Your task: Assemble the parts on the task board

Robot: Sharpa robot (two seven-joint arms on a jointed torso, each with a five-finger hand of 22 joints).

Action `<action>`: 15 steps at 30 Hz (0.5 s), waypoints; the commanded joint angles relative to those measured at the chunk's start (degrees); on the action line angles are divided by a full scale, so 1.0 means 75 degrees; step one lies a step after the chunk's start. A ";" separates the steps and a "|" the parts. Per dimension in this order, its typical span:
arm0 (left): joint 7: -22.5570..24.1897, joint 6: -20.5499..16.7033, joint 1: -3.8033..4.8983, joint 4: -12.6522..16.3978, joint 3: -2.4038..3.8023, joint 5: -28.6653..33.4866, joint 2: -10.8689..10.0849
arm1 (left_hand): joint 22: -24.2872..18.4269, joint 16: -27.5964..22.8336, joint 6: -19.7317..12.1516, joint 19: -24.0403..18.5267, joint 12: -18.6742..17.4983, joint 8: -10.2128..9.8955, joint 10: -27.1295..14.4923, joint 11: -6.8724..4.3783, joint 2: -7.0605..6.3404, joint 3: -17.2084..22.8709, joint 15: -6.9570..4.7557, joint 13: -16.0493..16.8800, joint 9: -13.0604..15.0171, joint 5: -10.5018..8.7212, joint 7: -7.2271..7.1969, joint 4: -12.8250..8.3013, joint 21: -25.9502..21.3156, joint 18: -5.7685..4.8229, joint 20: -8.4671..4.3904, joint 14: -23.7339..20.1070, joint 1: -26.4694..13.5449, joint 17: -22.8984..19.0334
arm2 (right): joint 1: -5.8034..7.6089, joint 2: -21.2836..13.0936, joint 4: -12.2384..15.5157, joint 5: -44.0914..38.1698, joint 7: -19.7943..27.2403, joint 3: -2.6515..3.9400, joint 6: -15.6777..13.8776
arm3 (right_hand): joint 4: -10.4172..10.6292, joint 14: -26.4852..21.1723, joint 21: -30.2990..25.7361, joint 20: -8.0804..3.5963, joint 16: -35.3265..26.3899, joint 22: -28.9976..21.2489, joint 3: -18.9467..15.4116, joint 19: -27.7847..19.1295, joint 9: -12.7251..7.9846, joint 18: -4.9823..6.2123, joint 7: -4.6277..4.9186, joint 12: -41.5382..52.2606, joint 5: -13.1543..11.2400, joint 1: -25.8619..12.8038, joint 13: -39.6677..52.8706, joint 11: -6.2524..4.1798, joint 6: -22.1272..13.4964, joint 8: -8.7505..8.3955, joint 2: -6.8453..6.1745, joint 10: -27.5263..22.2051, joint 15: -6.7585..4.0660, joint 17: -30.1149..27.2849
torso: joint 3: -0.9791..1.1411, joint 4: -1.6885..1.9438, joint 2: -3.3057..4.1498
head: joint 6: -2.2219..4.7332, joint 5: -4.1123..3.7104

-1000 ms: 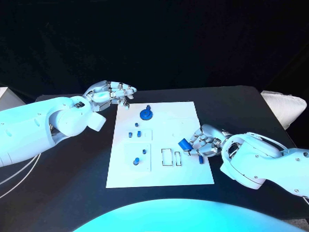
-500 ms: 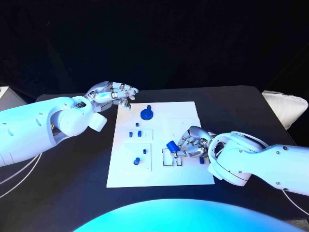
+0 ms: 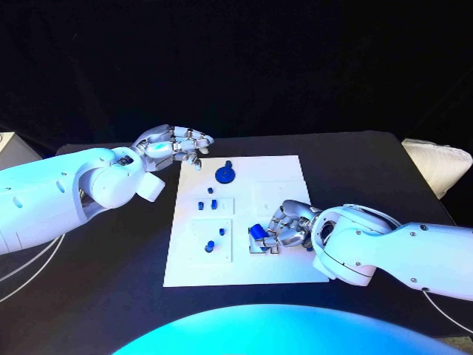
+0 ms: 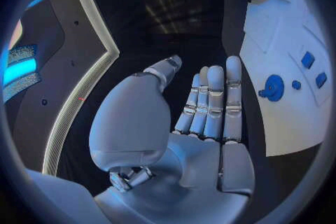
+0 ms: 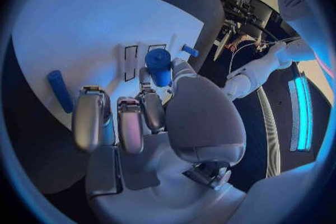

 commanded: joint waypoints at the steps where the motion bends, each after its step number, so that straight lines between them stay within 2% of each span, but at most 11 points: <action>1: 0.0009 0.0164 0.0003 0.0031 0.0004 -0.0026 0.0002 | 0.0008 0.0036 -0.0051 0.0062 0.0018 0.0047 -0.0048 -0.0014 -0.0014 0.0003 0.0007 -0.0005 -0.0003 0.0026 -0.0009 0.0058 0.0027 0.0108 0.0002 -0.0005 0.0078 0.0009 | -0.0009 0.0009 0.0000 -0.0008 -0.0074 -0.0001 0.0215 | -0.0002 0.0642 0.0029 -0.0054 -0.0023 0.0695 0.0065 0.0104 0.0020 -0.0090 -0.0142 0.0034 -0.0048 -0.0089 0.0503 -0.0011 0.0207 0.0034 0.0007 0.0024 -0.0048 0.1441 | 0.0002 -0.0001 0.0001 | 0.0000 0.0001; 10: 0.0000 0.0170 0.0004 0.0044 0.0003 -0.0029 -0.0016 | 0.0009 0.0041 -0.0060 0.0061 0.0017 0.0047 -0.0061 -0.0011 -0.0006 0.0005 0.0009 -0.0010 -0.0006 0.0026 -0.0007 0.0071 0.0027 0.0107 0.0002 -0.0014 0.0086 0.0014 | -0.0011 0.0015 -0.0047 -0.0087 -0.0146 -0.0001 0.0207 | -0.0001 0.0653 0.0080 -0.0065 -0.0006 0.0735 0.0076 0.0128 0.0028 -0.0102 -0.0158 0.0060 -0.0059 -0.0223 0.0531 -0.0026 0.0233 0.0074 0.0017 0.0053 -0.0060 0.1480 | 0.0005 -0.0003 0.0003 | 0.0000 0.0020; 15: -0.0003 0.0172 0.0004 0.0050 0.0003 -0.0029 -0.0021 | 0.0009 0.0041 -0.0060 0.0061 0.0017 0.0047 -0.0061 -0.0011 -0.0006 0.0005 0.0009 -0.0010 -0.0006 0.0026 -0.0007 0.0071 0.0027 0.0107 0.0002 -0.0014 0.0086 0.0014 | -0.0011 0.0058 -0.0101 -0.0146 -0.0162 -0.0001 0.0152 | 0.0003 0.0653 0.0066 -0.0076 -0.0009 0.0736 0.0070 0.0130 0.0035 -0.0100 -0.0166 0.0049 -0.0091 -0.0451 0.0535 -0.0033 0.0228 0.0111 0.0034 0.0062 -0.0069 0.1478 | -0.0003 -0.0004 0.0001 | 0.0000 0.0024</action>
